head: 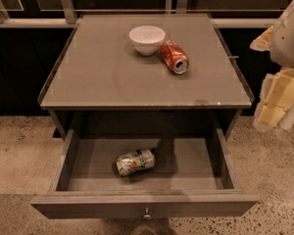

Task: Pick 7up can from top drawer and place on counter

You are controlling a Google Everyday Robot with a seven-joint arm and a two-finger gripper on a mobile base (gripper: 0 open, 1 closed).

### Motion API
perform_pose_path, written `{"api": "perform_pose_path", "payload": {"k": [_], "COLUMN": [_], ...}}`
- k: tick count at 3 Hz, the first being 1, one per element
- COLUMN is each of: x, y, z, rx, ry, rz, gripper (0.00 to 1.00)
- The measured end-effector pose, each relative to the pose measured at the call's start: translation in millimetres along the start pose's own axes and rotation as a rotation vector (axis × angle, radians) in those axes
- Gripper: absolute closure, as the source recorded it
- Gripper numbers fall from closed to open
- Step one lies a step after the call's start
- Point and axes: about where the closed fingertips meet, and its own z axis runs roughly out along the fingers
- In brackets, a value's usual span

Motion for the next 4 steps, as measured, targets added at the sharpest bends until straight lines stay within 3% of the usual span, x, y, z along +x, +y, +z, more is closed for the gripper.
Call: {"api": "perform_pose_path", "payload": {"k": [2, 3, 4], "x": [-3, -10, -7], "y": [3, 29, 71], "z": [-2, 3, 53], "rx": [0.026, 0.051, 0.018], "ry": [-0.005, -0.07, -0.208], "rz": [-0.014, -0.051, -0.041], "gripper": [0.0, 0.0, 0.0]}}
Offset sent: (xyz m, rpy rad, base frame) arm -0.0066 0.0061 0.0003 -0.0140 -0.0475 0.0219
